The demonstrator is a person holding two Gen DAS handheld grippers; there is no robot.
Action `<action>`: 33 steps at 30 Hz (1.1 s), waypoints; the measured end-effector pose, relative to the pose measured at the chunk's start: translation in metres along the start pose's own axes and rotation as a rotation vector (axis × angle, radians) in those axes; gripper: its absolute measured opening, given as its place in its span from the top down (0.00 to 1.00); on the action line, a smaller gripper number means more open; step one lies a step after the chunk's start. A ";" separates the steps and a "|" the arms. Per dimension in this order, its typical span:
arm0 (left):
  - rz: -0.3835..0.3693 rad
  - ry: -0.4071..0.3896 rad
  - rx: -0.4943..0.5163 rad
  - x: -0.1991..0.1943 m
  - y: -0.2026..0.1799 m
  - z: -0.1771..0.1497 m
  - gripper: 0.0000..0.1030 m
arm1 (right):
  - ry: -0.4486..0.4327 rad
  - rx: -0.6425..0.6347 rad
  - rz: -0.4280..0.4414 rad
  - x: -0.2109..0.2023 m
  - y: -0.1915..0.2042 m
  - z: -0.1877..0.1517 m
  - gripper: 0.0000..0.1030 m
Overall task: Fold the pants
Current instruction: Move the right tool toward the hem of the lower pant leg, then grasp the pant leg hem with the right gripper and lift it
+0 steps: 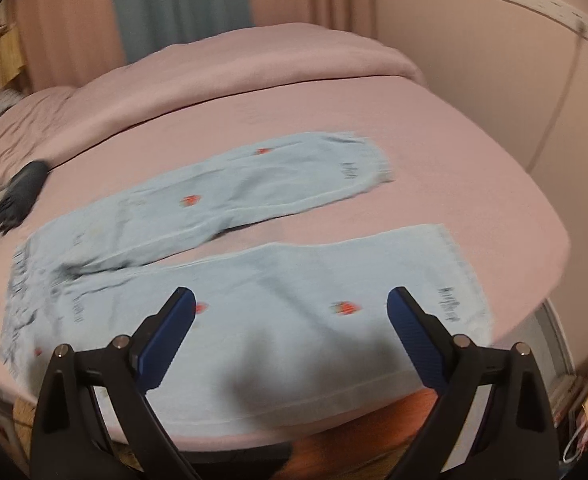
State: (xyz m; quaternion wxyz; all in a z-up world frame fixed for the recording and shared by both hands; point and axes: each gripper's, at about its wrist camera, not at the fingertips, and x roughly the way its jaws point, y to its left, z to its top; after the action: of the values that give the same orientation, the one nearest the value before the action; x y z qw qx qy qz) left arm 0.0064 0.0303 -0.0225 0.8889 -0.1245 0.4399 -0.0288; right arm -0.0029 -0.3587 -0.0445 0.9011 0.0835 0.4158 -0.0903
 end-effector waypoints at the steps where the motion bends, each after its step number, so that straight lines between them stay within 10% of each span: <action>1: 0.012 -0.001 -0.012 0.001 0.006 0.000 0.00 | 0.020 0.034 -0.020 0.009 -0.017 0.005 0.06; 7: 0.094 0.029 -0.100 0.014 0.041 -0.004 0.00 | 0.090 0.121 -0.207 0.059 -0.093 0.027 0.12; 16: 0.109 0.054 -0.143 0.014 0.056 -0.010 0.00 | 0.198 0.146 -0.234 0.114 -0.131 0.032 0.26; 20: 0.105 0.049 -0.145 0.015 0.056 -0.009 0.00 | 0.209 0.168 -0.184 0.137 -0.139 0.026 0.55; 22: 0.107 0.045 -0.142 0.015 0.057 -0.008 0.00 | 0.187 0.141 -0.153 0.130 -0.134 0.024 0.93; 27: 0.104 0.029 -0.136 0.014 0.056 -0.003 0.00 | 0.040 0.150 -0.171 0.101 -0.128 0.049 0.94; 33: 0.094 0.043 -0.152 0.023 0.064 -0.005 0.00 | 0.068 0.162 -0.201 0.121 -0.130 0.043 0.94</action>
State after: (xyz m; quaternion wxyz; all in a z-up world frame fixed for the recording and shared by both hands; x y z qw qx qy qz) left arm 0.0133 0.0873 -0.0590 0.8675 -0.1700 0.4654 0.0439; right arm 0.0762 -0.5055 -0.1190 0.8633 0.1169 0.4437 -0.2104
